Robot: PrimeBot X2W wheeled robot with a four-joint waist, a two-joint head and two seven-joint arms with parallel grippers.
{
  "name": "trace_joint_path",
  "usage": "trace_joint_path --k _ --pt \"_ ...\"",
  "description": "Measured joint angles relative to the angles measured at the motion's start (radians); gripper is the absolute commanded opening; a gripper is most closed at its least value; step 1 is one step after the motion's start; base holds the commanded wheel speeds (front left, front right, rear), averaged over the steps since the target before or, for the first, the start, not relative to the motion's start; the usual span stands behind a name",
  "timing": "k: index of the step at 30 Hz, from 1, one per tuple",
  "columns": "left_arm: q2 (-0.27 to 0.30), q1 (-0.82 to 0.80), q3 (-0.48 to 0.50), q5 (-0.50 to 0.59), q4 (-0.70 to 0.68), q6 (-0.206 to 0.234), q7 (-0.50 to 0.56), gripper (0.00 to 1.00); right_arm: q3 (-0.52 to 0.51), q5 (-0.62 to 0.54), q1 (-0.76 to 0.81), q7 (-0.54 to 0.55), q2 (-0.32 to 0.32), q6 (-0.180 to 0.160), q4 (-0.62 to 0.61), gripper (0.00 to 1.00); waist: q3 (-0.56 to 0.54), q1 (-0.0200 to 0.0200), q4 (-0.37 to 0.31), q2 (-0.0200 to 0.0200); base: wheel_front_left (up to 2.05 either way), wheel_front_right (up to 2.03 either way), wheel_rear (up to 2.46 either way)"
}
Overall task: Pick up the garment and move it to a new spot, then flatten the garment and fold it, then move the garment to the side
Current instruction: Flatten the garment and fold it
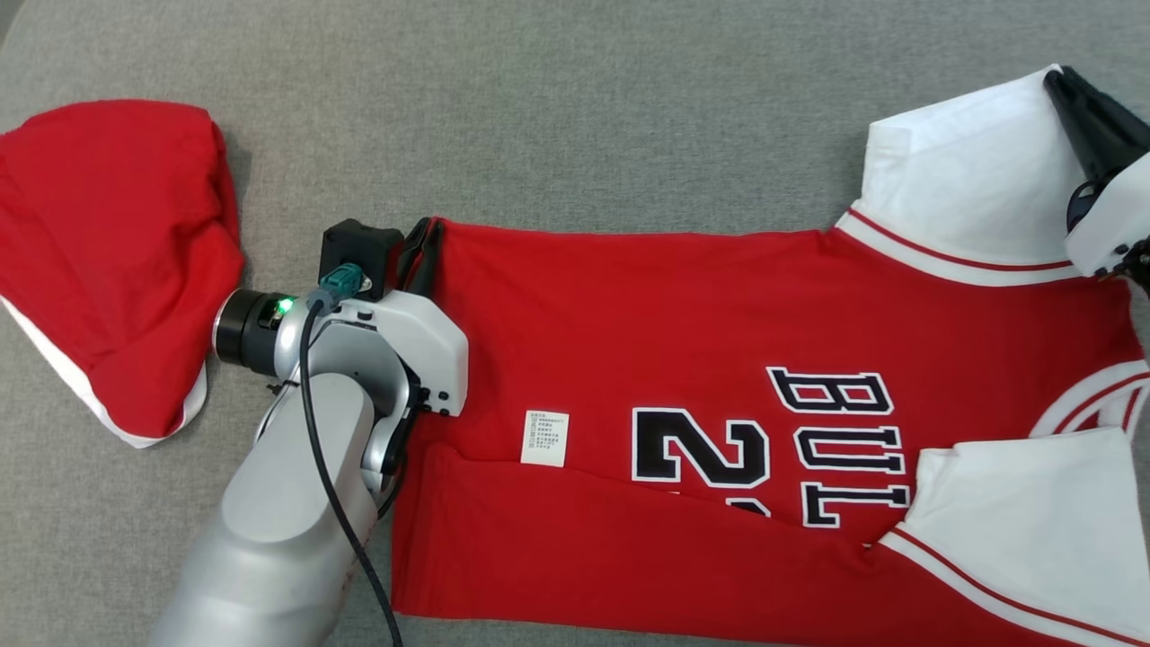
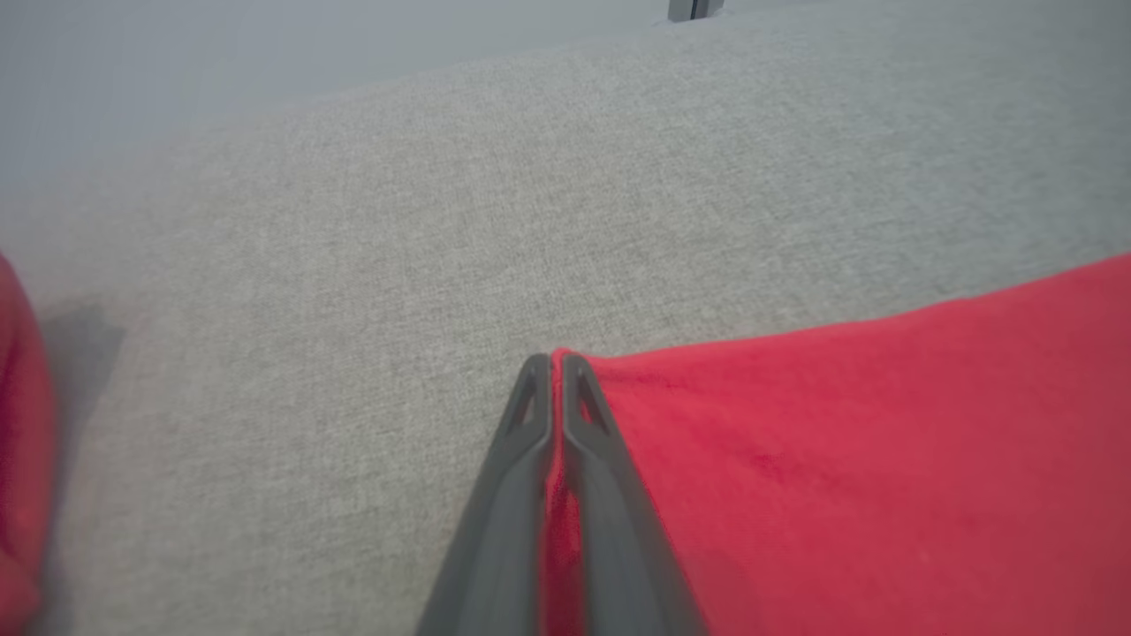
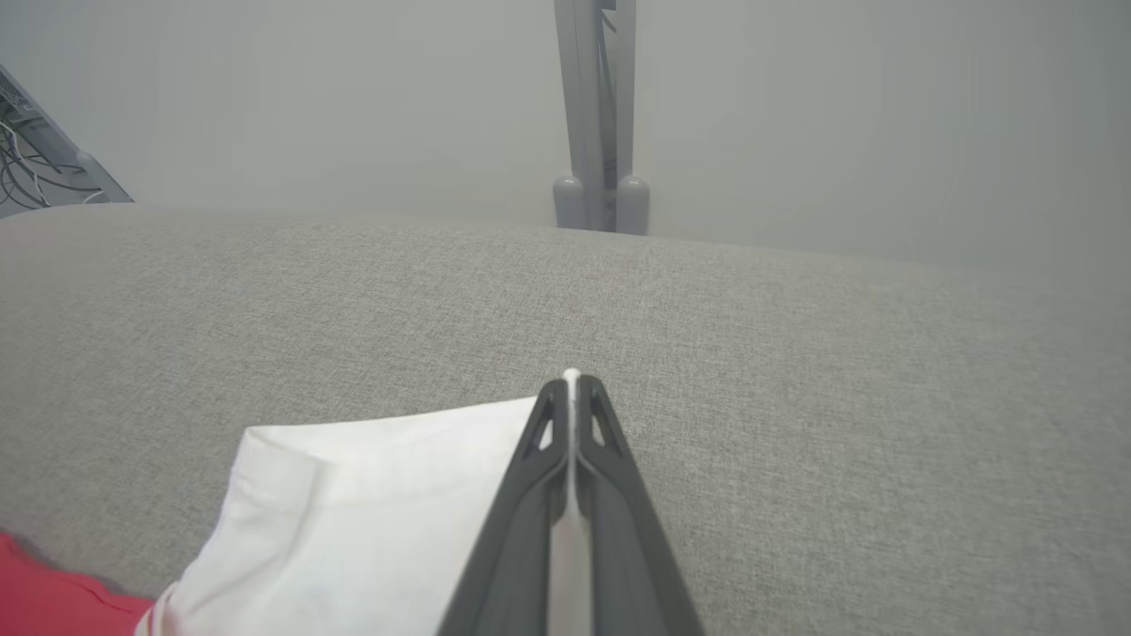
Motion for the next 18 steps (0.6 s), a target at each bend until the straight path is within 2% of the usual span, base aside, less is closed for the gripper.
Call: trace_joint_path --k 18 --pt "0.092 0.110 -0.030 -0.004 -0.045 -0.019 -0.008 0.00 0.142 0.021 0.088 -0.084 0.012 0.000 -0.089 0.00 -0.144 0.0000 -0.089 0.0000 0.00 0.00 0.00"
